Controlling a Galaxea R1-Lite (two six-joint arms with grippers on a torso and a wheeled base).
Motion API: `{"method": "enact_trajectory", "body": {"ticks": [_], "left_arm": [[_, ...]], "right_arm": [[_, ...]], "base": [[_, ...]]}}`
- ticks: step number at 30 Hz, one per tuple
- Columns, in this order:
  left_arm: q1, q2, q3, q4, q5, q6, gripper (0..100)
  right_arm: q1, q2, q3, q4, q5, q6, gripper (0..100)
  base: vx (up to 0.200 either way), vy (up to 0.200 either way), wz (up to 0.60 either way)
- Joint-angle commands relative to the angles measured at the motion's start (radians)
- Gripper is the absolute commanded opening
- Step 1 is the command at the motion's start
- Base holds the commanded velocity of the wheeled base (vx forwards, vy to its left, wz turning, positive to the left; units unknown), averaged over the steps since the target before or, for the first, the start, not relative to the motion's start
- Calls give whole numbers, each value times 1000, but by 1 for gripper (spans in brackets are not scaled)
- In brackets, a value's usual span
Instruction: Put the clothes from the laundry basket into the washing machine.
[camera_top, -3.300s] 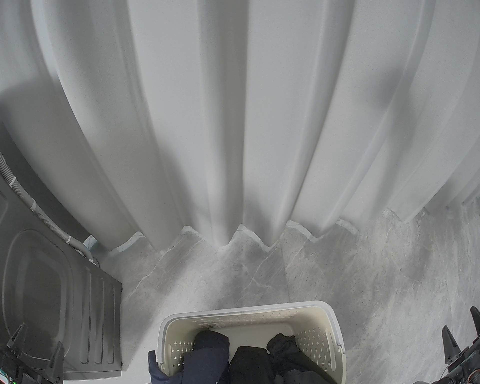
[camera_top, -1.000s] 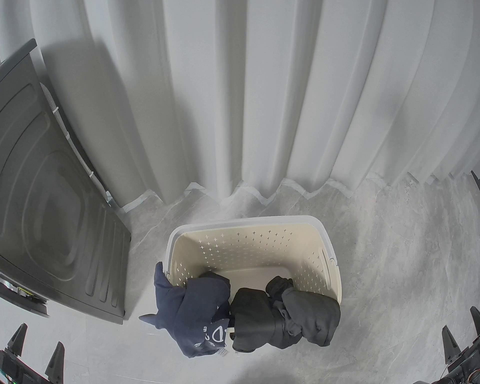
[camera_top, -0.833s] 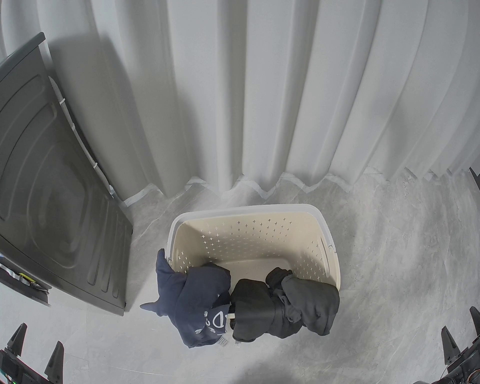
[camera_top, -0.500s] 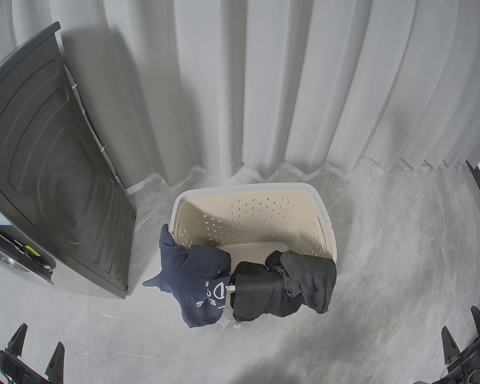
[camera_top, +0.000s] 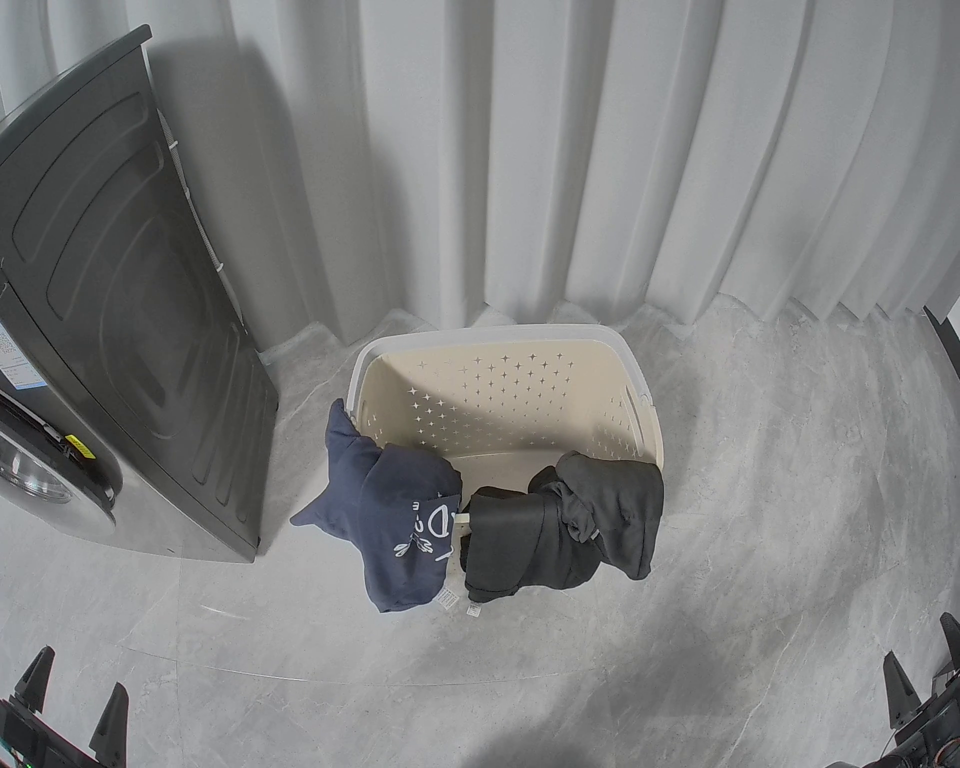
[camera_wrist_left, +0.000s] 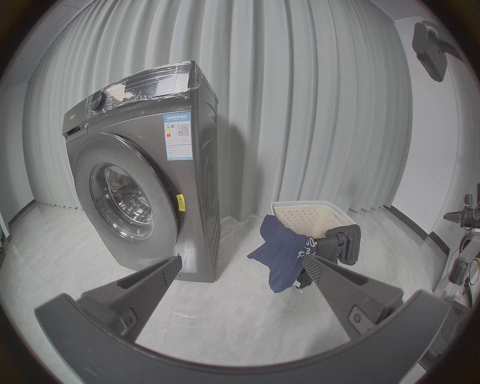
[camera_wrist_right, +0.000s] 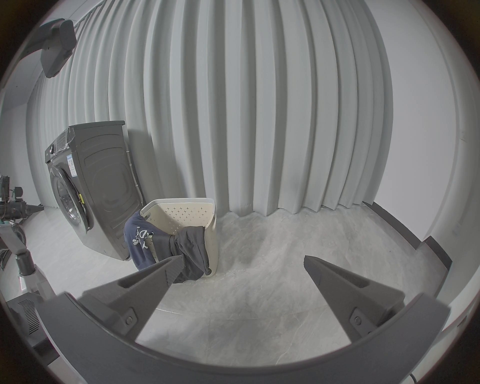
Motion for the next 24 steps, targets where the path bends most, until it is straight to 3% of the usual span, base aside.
{"method": "enact_trajectory", "body": {"ticks": [1, 24], "left_arm": [[0, -12, 13, 0, 0, -1, 100], [0, -12, 13, 0, 0, -1, 100]], "right_arm": [[1, -10, 18, 0, 0, -1, 100], [1, -10, 18, 0, 0, -1, 100]], "base": [[0, 200, 0], [0, 200, 0]]}}
